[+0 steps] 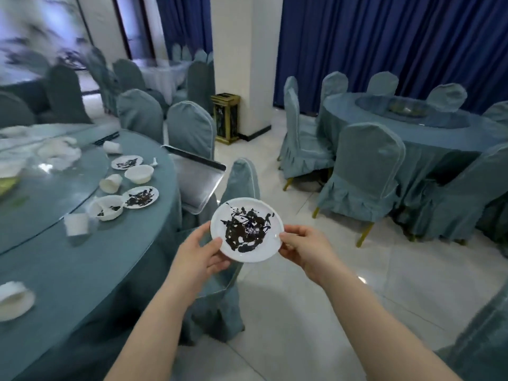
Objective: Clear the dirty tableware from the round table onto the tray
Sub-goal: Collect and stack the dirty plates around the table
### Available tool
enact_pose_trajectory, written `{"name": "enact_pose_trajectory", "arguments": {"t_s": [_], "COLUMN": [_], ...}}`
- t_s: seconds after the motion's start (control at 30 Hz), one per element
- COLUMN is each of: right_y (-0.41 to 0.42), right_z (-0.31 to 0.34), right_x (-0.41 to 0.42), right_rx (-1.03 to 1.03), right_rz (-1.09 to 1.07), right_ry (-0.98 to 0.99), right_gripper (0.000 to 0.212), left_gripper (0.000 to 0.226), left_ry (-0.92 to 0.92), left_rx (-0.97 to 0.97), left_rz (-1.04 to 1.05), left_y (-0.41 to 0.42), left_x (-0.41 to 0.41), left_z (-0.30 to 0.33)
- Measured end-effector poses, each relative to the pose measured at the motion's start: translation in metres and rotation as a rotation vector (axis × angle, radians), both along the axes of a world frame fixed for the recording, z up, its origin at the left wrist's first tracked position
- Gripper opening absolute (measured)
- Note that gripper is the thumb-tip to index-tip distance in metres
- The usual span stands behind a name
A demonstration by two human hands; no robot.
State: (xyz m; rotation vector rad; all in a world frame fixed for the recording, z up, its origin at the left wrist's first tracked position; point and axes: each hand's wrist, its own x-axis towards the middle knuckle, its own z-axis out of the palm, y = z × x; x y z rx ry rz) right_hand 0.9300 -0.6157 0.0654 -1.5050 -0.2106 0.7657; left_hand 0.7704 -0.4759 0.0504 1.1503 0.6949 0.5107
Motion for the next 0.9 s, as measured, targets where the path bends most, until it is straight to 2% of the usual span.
{"name": "enact_pose_trajectory", "arguments": {"t_s": [0.2,0.47,0.73,0.9], "right_y": [0.092,0.203,0.287,0.32], "right_z": [0.006,-0.004,-0.023,-0.051], "right_x": [0.064,0.055,0.065,0.069], "right_rx": [0.012,-0.008,-0.098,-0.156], "right_rz": [0.319,0.628,0.713,0.691], "right_ry": [-0.049,0.054,-0.007,0.04], "right_gripper": [0.007,0.01,0.007,0.004], "left_gripper": [0.04,0.038,0.032,0.032], "left_ry": [-0.024,0.024,-0.045,-0.04], "left_rx": [0.001,-0.031,-0.055,-0.107], "left_rz": [0.298,0.644,0.812,0.89], "left_y": [0.032,0.081,0.144,0.164], "left_x": [0.025,0.006,-0.012,-0.027], "left_z": [0.006,-0.003,-0.02,-0.031]}}
